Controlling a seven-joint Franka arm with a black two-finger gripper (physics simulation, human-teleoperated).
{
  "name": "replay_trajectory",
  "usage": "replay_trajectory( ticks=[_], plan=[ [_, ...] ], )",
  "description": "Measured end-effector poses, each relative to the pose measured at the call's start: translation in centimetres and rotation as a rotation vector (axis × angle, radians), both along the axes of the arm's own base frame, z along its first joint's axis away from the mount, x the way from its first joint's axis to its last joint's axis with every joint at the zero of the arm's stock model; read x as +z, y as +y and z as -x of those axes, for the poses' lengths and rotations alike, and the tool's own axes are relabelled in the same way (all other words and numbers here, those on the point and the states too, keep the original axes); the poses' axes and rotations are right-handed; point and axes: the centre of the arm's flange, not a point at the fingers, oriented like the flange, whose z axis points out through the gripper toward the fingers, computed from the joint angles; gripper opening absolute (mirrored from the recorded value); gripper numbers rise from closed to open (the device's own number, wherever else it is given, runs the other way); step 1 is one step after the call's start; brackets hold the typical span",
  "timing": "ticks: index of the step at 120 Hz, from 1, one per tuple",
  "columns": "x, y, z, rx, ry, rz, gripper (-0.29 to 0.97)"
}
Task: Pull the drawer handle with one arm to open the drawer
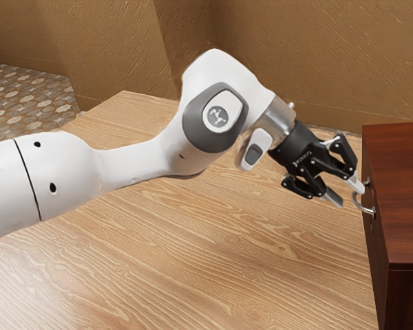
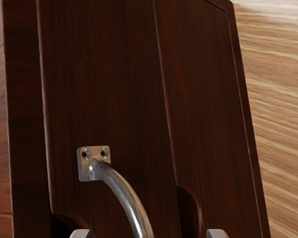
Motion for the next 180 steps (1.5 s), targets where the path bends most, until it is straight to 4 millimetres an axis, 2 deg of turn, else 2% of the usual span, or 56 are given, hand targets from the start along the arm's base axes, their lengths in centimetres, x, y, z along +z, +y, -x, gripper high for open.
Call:
replay_trajectory(
  ticks=[11, 31, 57, 113, 140, 165, 180],
  plan=[
    [-0.7, -0.4, -0.2, -0.005, -0.003, 0.004, 0.22],
    [-1.6, -0.4, -0.7, -0.004, -0.007, 0.007, 0.05],
    [-1.6, 0.7, -0.5, 0.005, -0.022, -0.015, -0.05],
    [-0.4, 7.2, 4.3, 0.088, -0.008, -0.133, -0.03],
    [0.1, 11.0, 6.4, 0.152, 0.006, -0.168, -0.03],
    [1.0, 13.3, 8.5, 0.19, 0.016, -0.205, -0.04],
    [1.2, 14.0, 8.9, 0.199, 0.022, -0.212, -0.04]
  ],
)
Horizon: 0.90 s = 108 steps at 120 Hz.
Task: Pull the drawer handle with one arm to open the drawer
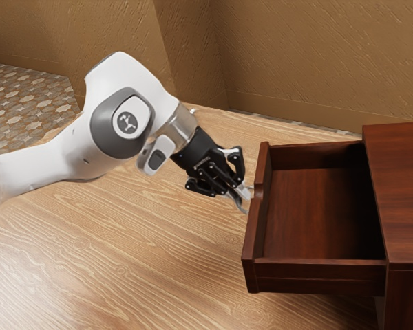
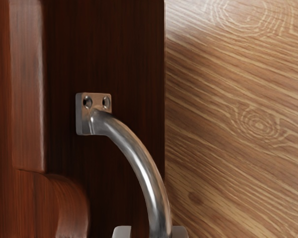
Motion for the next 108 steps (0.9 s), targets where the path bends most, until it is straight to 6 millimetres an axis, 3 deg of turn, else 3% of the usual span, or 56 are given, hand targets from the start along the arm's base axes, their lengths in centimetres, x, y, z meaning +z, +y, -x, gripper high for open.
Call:
replay_trajectory(
  ticks=[28, 41, 61, 73, 82, 108],
  plan=[
    [0.7, -0.1, 0.8, -0.001, 0.008, -0.015, 0.02],
    [3.8, 0.4, 2.2, 0.013, -0.025, -0.043, 0.12],
    [7.6, 7.2, 4.2, 0.14, -0.017, -0.116, 0.24],
    [11.9, 4.9, 5.0, 0.153, 0.021, -0.286, 0.36],
    [13.8, 4.3, 6.2, 0.248, 0.107, -0.359, 0.45],
    [13.1, 5.5, 8.5, 0.683, 0.387, -0.381, 0.6]
  ],
)
